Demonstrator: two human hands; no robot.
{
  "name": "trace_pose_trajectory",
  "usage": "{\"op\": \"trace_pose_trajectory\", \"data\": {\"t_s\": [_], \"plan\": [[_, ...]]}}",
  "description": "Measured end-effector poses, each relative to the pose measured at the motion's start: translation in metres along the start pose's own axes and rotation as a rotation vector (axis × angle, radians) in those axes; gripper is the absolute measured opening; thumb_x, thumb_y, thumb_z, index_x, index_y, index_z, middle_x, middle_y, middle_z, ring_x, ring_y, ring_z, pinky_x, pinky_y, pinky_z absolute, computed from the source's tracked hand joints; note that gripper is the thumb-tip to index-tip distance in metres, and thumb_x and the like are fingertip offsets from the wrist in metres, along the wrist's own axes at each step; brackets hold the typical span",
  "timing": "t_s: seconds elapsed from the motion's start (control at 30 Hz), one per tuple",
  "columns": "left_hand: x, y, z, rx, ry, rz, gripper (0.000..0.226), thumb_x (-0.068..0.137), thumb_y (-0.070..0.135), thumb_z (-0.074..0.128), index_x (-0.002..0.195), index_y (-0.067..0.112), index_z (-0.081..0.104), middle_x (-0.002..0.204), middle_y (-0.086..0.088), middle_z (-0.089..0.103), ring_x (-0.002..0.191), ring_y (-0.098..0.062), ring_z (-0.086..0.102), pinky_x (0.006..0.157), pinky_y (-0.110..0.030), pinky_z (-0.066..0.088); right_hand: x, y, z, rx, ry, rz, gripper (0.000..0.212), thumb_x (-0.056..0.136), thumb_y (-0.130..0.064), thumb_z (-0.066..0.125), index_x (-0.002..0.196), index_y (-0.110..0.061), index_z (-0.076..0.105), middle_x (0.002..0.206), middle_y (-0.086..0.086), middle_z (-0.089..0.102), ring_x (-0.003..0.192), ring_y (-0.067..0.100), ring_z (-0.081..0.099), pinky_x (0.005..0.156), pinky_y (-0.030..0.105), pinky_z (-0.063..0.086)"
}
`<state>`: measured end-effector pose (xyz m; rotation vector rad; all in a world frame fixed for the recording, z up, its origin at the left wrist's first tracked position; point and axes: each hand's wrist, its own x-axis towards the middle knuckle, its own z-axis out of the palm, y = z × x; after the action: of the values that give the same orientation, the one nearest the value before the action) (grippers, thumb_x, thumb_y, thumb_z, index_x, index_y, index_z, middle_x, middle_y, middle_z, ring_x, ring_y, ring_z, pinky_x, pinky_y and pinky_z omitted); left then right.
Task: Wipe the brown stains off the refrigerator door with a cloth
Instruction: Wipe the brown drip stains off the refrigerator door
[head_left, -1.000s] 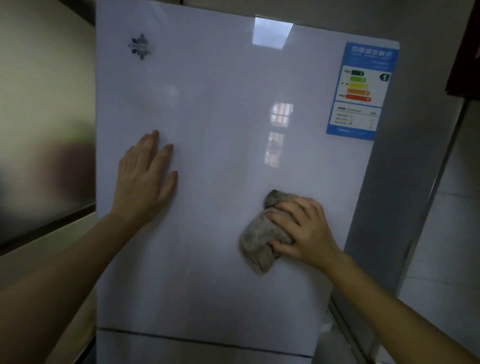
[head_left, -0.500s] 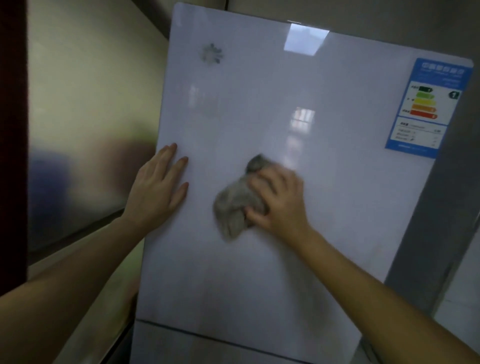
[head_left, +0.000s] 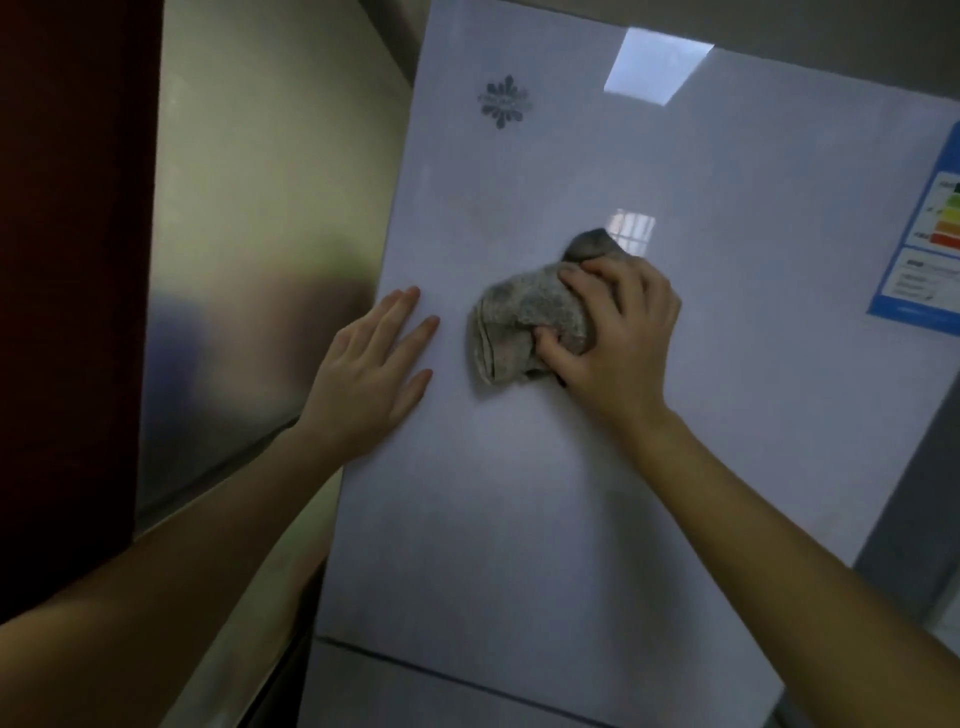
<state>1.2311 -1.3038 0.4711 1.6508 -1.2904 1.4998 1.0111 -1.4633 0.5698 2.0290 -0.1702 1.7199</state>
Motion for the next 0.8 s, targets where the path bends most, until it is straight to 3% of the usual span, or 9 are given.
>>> {"op": "trace_pose_trajectory", "data": {"t_s": [0.1, 0.27, 0.37, 0.47, 0.67, 0.8], "plan": [[-0.002, -0.006, 0.000, 0.015, 0.018, 0.046, 0.052, 0.102, 0.037, 0.046, 0.147, 0.011, 0.045, 0.158, -0.018, 0.035, 0.146, -0.032, 0.036, 0.112, -0.039, 0.036, -0.037, -0.022, 0.016, 0.019, -0.072, -0.093, 0.051, 0.082, -0.046, 0.077, 0.122, -0.016, 0.072, 0.129, 0.010, 0.066, 0.127, 0.034, 0.049, 0.106, 0.048, 0.036], [-0.002, -0.004, 0.002, 0.011, 0.026, 0.036, 0.052, 0.101, 0.034, 0.046, 0.147, 0.010, 0.045, 0.157, -0.019, 0.036, 0.145, -0.033, 0.037, 0.110, -0.041, 0.037, -0.159, -0.045, 0.027, 0.100, -0.369, -0.509, 0.050, 0.088, -0.049, 0.073, 0.126, -0.017, 0.071, 0.134, 0.010, 0.063, 0.125, 0.035, 0.055, 0.105, 0.049, 0.042], [-0.002, -0.002, 0.002, -0.003, 0.027, 0.024, 0.051, 0.102, 0.033, 0.045, 0.147, 0.010, 0.045, 0.158, -0.019, 0.035, 0.146, -0.033, 0.035, 0.111, -0.042, 0.036, -0.192, -0.042, 0.019, 0.111, -0.438, -0.608, 0.042, 0.090, -0.046, 0.072, 0.122, -0.019, 0.075, 0.129, 0.008, 0.070, 0.123, 0.033, 0.063, 0.103, 0.046, 0.048], [-0.002, -0.002, 0.003, -0.009, 0.031, 0.015, 0.051, 0.101, 0.033, 0.045, 0.147, 0.010, 0.045, 0.158, -0.019, 0.035, 0.146, -0.033, 0.035, 0.111, -0.043, 0.037, -0.166, -0.031, 0.014, 0.070, -0.405, -0.554, 0.048, 0.088, -0.050, 0.075, 0.123, -0.018, 0.074, 0.130, 0.009, 0.069, 0.123, 0.033, 0.060, 0.101, 0.046, 0.046], [-0.004, -0.004, 0.002, -0.020, 0.025, 0.014, 0.051, 0.102, 0.034, 0.046, 0.146, 0.011, 0.046, 0.158, -0.018, 0.036, 0.146, -0.032, 0.035, 0.109, -0.043, 0.039, -0.071, -0.037, 0.016, 0.021, -0.123, -0.058, 0.049, 0.083, -0.045, 0.078, 0.121, -0.016, 0.073, 0.129, 0.011, 0.066, 0.127, 0.032, 0.048, 0.104, 0.047, 0.037], [-0.004, 0.000, 0.000, -0.060, 0.013, -0.008, 0.050, 0.102, 0.034, 0.045, 0.145, 0.010, 0.046, 0.157, -0.019, 0.036, 0.146, -0.033, 0.035, 0.111, -0.044, 0.039, -0.097, -0.069, 0.037, 0.046, -0.156, -0.090, 0.047, 0.082, -0.044, 0.078, 0.118, -0.015, 0.074, 0.128, 0.011, 0.067, 0.128, 0.033, 0.049, 0.104, 0.048, 0.037]]}}
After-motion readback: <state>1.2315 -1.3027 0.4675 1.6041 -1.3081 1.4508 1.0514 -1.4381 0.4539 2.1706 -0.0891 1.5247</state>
